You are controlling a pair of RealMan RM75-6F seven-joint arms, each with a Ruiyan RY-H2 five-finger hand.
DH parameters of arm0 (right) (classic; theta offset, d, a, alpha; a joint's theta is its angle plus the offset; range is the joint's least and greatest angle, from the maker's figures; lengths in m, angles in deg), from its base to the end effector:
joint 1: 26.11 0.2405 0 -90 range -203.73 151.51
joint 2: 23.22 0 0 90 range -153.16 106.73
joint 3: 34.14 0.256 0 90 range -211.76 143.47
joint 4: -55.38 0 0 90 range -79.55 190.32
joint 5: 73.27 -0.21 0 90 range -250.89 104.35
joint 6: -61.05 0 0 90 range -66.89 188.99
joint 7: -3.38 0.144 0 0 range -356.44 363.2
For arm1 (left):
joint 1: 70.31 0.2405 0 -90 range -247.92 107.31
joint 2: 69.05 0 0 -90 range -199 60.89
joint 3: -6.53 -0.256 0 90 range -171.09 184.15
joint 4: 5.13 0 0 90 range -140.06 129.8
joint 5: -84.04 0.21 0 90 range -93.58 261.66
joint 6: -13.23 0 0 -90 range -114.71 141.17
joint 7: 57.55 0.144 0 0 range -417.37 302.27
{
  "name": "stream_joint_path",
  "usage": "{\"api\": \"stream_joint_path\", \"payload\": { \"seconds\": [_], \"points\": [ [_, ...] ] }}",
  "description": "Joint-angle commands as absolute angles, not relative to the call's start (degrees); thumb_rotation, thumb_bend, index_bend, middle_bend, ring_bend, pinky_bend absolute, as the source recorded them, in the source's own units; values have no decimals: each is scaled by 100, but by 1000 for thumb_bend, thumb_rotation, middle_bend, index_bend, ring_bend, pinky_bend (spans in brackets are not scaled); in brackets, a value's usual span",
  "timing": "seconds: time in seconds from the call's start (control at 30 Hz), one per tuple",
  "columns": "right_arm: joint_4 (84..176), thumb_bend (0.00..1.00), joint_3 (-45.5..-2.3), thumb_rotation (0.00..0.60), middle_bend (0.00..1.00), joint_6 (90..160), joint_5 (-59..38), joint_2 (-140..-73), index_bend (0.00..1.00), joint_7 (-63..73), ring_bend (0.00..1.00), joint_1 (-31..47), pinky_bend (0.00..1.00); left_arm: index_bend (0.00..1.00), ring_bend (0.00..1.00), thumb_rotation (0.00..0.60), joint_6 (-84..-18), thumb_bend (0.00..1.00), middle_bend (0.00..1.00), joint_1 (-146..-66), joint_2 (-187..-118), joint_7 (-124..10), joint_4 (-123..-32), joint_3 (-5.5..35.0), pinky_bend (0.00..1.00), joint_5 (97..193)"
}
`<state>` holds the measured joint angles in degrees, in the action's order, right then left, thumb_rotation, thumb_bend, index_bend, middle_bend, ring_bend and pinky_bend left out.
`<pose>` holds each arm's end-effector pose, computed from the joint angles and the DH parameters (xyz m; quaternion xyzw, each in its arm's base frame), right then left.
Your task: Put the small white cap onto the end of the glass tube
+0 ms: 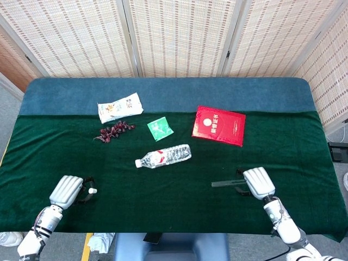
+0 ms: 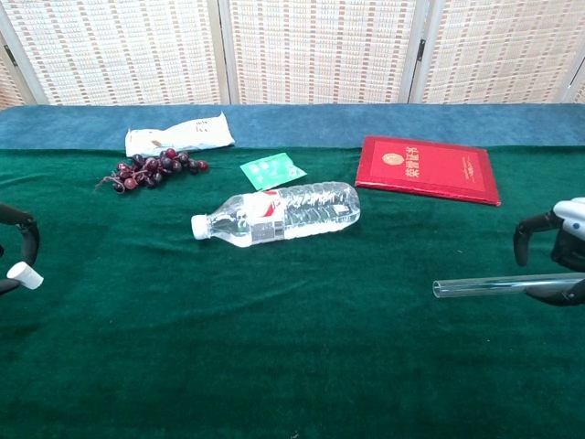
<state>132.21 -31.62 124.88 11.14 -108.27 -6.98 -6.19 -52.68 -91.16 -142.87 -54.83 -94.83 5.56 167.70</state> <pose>-0.2828 -0.2515 0.0124 0.7324 -0.3739 0.3146 0.4741 -0.2697 0.2376 0.0561 -0.7109 -0.4282 -0.3464 0.4374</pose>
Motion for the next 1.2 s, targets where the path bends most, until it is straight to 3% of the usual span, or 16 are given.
{"api": "stream_joint_path", "payload": {
  "seconds": [0.03, 0.83, 1.2],
  "points": [
    [13099, 325, -3179, 475, 1000, 12480, 1106, -10933, 482, -712, 1000, -582, 1000, 610, 918, 600, -5261, 458, 1000, -9115, -14297, -5484, -9473, 554, 949, 16767],
    [12860, 329, -3147, 474, 1000, 12107, 841, -11158, 564, -800, 1000, -276, 1000, 610, 918, 600, -5300, 458, 1000, -9060, -14358, -5588, -9324, 545, 949, 16767],
    [13035, 622, -3097, 473, 1000, 12094, 720, -11071, 706, -761, 1000, -220, 1000, 611, 917, 600, -5380, 459, 1000, -9050, -14319, -5718, -9293, 603, 949, 16792]
  ]
}}
